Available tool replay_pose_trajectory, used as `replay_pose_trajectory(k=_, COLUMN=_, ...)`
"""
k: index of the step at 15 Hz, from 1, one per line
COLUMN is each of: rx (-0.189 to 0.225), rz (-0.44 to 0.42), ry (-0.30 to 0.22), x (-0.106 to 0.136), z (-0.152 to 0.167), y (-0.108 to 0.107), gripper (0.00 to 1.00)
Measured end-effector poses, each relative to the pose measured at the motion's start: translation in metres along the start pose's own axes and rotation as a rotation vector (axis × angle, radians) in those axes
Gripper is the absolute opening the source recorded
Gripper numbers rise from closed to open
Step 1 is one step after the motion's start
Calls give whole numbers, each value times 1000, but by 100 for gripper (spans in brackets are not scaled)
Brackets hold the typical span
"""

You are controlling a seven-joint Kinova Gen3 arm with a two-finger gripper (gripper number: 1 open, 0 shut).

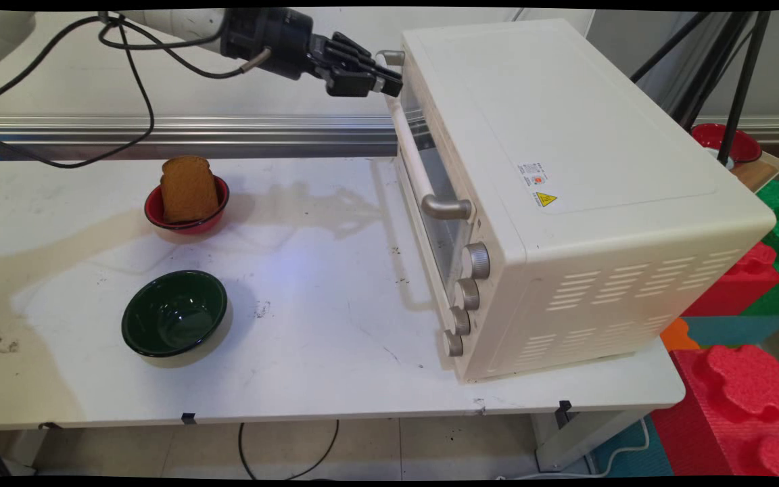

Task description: Open the oven

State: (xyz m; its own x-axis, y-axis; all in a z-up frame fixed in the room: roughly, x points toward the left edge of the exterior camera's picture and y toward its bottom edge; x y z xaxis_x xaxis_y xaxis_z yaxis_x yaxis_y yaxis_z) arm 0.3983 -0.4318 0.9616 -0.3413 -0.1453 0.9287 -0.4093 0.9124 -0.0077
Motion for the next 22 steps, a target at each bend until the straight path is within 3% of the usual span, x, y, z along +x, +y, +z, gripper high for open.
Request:
replay_pose_trajectory(k=10, rx=-10, rz=20, ry=-39, x=0, z=28, y=4, gripper=0)
replay_pose_trajectory(k=22, rx=-41, rz=77, ry=-105, x=-22, z=13, y=4, gripper=0)
